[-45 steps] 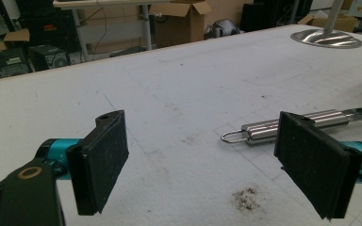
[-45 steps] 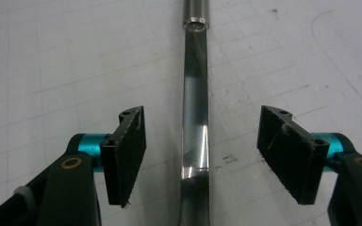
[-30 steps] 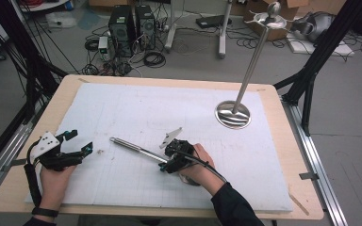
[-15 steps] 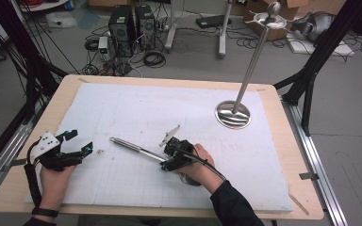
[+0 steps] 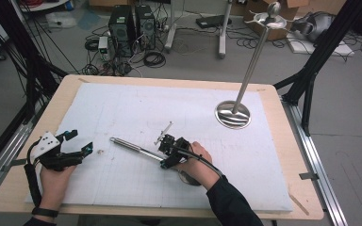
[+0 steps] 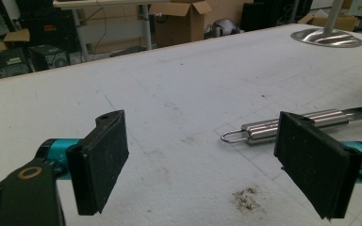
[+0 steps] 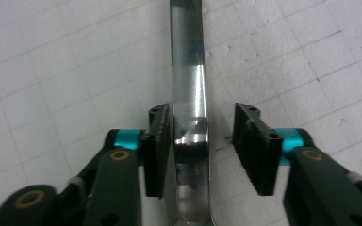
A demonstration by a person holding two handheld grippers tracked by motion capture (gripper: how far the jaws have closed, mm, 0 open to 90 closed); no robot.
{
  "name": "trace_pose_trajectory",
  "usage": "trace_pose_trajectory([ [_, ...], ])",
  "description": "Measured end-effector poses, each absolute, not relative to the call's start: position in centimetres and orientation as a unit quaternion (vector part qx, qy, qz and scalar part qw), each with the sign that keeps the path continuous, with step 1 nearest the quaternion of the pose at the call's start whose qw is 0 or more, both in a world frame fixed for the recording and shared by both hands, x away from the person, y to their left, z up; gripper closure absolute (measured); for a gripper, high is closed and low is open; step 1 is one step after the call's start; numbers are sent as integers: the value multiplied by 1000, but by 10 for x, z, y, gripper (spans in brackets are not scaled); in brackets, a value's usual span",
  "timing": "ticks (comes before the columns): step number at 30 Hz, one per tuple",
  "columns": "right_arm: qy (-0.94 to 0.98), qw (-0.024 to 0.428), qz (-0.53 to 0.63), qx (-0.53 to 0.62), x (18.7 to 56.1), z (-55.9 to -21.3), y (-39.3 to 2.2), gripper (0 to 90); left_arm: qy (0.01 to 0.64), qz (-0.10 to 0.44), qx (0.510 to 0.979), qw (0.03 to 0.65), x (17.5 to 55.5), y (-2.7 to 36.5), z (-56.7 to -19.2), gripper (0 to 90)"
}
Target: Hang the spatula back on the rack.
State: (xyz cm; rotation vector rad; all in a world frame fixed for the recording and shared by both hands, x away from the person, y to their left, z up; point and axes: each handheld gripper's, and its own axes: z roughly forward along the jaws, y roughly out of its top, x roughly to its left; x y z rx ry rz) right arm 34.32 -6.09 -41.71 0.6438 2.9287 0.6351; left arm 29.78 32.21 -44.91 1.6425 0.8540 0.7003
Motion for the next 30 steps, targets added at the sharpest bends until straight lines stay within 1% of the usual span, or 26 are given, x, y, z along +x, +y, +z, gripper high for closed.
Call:
trace_pose_trajectory([
  [1, 956, 38, 205, 208, 343, -417, -61, 632, 361, 296, 694, 549, 298, 322, -449, 185],
  [2, 956, 35, 204, 210, 343, -416, -60, 640, 360, 295, 694, 549, 298, 322, -449, 185],
  [8, 956, 27, 192, 220, 345, -415, -58, 657, 360, 296, 694, 548, 298, 322, -449, 185],
  [10, 958, 29, 188, 215, 344, -415, -56, 682, 360, 296, 695, 547, 298, 322, -449, 185],
  [12, 958, 21, 184, 217, 345, -414, -56, 700, 359, 297, 696, 547, 298, 322, -449, 185],
  [14, 958, 14, 186, 216, 346, -414, -56, 735, 359, 297, 696, 546, 298, 322, -449, 185],
  [25, 954, 22, 200, 221, 343, -415, -60, 746, 360, 296, 697, 546, 298, 321, -449, 186],
  [30, 947, 23, 226, 228, 340, -418, -66, 748, 360, 296, 696, 546, 298, 321, -449, 186],
])
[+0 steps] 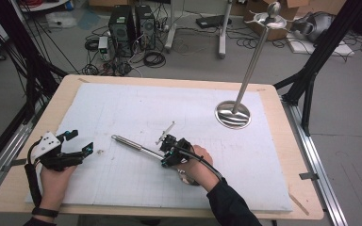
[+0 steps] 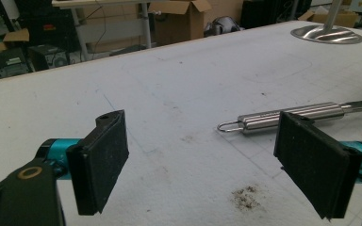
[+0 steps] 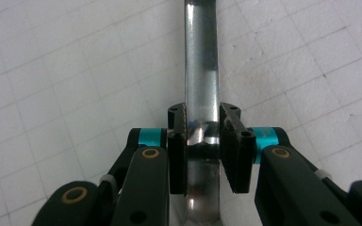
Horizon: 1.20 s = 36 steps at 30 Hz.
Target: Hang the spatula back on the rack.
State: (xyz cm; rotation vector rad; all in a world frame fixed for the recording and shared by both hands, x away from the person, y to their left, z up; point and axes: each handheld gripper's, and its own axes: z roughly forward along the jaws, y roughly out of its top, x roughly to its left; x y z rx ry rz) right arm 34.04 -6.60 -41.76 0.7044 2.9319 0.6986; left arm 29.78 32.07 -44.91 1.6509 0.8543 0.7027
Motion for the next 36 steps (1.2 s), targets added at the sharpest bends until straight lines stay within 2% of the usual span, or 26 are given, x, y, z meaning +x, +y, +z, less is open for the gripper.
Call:
trace_pose_trajectory([
  [10, 942, 44, 245, 224, 338, -411, -73, 748, 360, 296, 696, 546, 298, 321, -449, 186],
  [18, 927, 70, 288, 229, 336, -396, -95, 748, 360, 297, 696, 546, 298, 321, -449, 185],
  [28, 892, 104, 358, 257, 331, -375, -143, 749, 359, 297, 697, 545, 298, 320, -449, 185],
  [36, 843, 160, 422, 293, 322, -358, -192, 748, 361, 298, 695, 545, 298, 320, -449, 186],
])
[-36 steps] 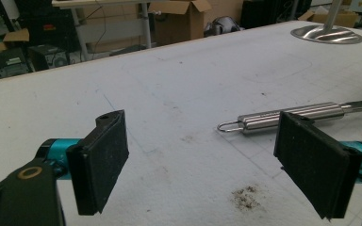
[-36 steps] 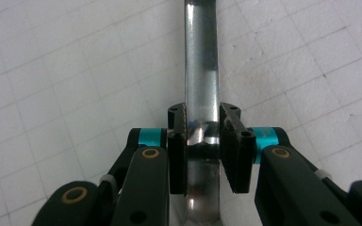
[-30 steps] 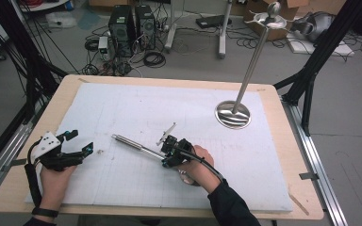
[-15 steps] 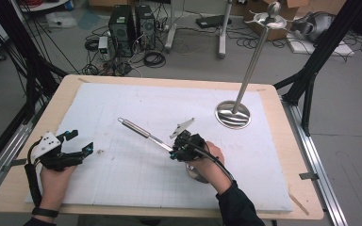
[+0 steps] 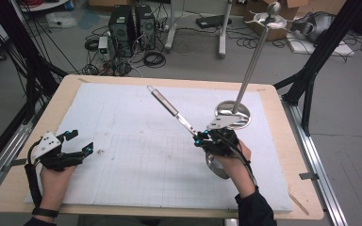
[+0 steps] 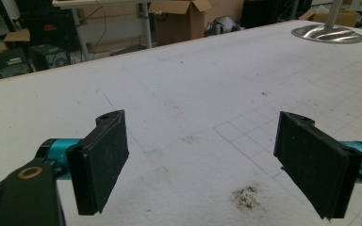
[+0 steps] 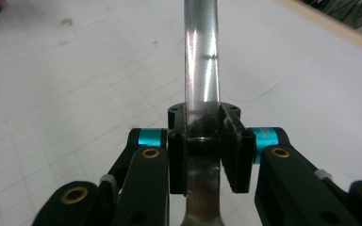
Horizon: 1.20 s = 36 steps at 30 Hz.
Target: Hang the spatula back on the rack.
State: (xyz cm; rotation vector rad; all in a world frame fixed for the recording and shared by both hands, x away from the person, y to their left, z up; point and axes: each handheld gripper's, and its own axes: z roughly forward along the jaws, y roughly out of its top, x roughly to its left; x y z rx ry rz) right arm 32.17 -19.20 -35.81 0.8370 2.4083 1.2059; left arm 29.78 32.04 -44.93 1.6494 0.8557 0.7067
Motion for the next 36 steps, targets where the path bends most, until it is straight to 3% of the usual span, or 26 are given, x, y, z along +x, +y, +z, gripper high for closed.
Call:
trace_pose_trajectory([
  [18, 719, 294, 534, 334, 291, -337, -272, 748, 361, 298, 696, 545, 298, 321, -449, 185],
  [36, 627, 367, 575, 377, 274, -332, -325, 748, 362, 298, 696, 544, 298, 321, -449, 185],
])
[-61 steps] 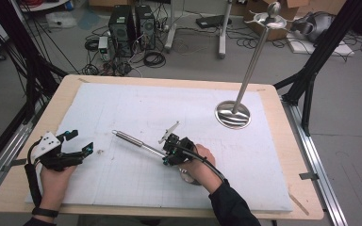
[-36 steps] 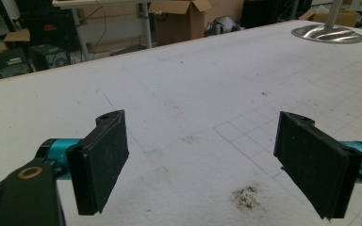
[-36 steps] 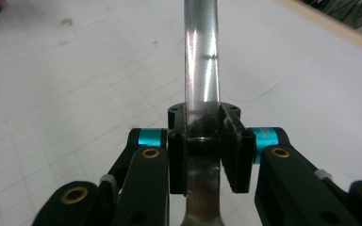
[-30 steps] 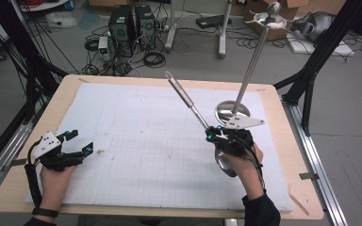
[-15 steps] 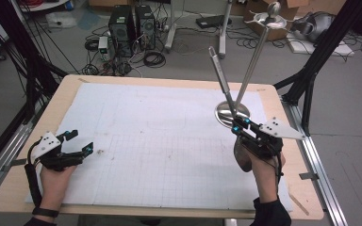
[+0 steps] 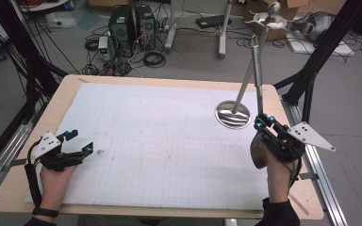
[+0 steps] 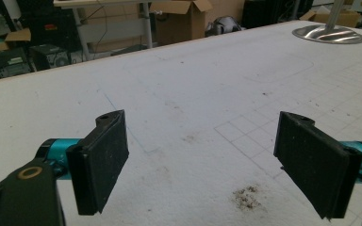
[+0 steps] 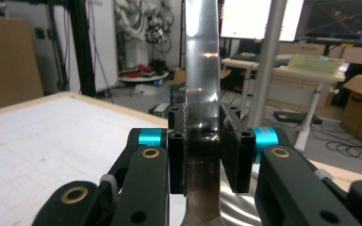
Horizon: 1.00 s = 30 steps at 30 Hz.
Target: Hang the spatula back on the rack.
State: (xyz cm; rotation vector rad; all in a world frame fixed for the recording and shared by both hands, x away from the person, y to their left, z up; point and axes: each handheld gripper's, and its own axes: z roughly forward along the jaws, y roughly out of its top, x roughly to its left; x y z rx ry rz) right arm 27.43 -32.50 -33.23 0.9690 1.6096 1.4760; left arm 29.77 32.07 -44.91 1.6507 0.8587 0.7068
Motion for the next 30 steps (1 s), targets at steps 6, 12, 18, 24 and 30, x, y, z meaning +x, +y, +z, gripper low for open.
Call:
trace_pose_trajectory([
  [6, 597, 380, 589, 390, 269, -333, -340, 748, 362, 298, 695, 545, 298, 320, -449, 186],
  [12, 576, 389, 596, 402, 266, -337, -353, 748, 362, 298, 695, 545, 298, 320, -449, 185],
  [18, 563, 392, 601, 410, 265, -338, -360, 748, 362, 298, 695, 545, 298, 320, -449, 185],
  [24, 558, 391, 603, 415, 266, -339, -362, 748, 362, 299, 695, 544, 298, 320, -449, 185],
  [30, 562, 390, 599, 417, 269, -341, -362, 748, 362, 299, 695, 544, 298, 320, -449, 186],
])
